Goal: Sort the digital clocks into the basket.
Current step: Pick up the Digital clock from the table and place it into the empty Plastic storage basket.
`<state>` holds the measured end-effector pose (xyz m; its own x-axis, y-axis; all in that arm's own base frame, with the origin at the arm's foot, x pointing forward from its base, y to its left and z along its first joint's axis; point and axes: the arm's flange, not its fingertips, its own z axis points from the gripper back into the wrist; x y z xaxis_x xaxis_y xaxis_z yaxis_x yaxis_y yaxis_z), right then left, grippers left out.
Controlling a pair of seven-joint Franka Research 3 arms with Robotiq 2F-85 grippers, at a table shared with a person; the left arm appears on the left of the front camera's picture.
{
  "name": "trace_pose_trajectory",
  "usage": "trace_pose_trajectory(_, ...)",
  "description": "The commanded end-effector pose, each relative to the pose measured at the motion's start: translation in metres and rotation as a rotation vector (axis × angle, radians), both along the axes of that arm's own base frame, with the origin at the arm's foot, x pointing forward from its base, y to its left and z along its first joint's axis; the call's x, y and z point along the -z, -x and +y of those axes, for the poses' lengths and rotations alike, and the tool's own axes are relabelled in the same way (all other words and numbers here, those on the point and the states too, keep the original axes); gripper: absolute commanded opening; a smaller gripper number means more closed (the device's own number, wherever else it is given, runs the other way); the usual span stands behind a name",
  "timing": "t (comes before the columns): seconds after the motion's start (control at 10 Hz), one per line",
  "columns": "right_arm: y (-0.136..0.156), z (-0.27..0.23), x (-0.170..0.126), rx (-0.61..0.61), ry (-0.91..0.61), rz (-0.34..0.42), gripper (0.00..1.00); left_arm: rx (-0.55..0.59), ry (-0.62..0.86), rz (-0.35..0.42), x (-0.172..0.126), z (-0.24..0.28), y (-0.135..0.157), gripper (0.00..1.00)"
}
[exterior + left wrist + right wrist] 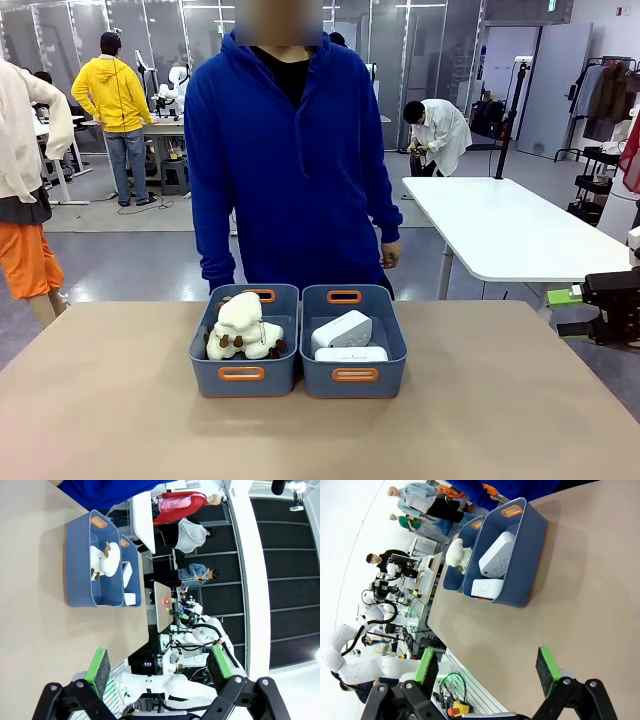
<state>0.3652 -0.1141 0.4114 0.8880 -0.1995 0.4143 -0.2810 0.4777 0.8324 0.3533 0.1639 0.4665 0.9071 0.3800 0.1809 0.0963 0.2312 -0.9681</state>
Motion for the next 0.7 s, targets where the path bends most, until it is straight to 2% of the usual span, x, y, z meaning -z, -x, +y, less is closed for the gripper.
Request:
trace_pose_trajectory(0.0, 0.0005, -0.0014, -0.0009, -0.009, 0.007, 0.002, 1.0, -0.006, 0.008, 0.011, -0.0039, -0.0023, 0.0037, 1.0)
trace_pose_trajectory(0.6, 0.0005, -0.0014, -0.0009, -0.009, 0.007, 0.002, 1.0, -0.006, 0.008, 0.011, -0.0039, -0.0023, 0.0037, 1.0)
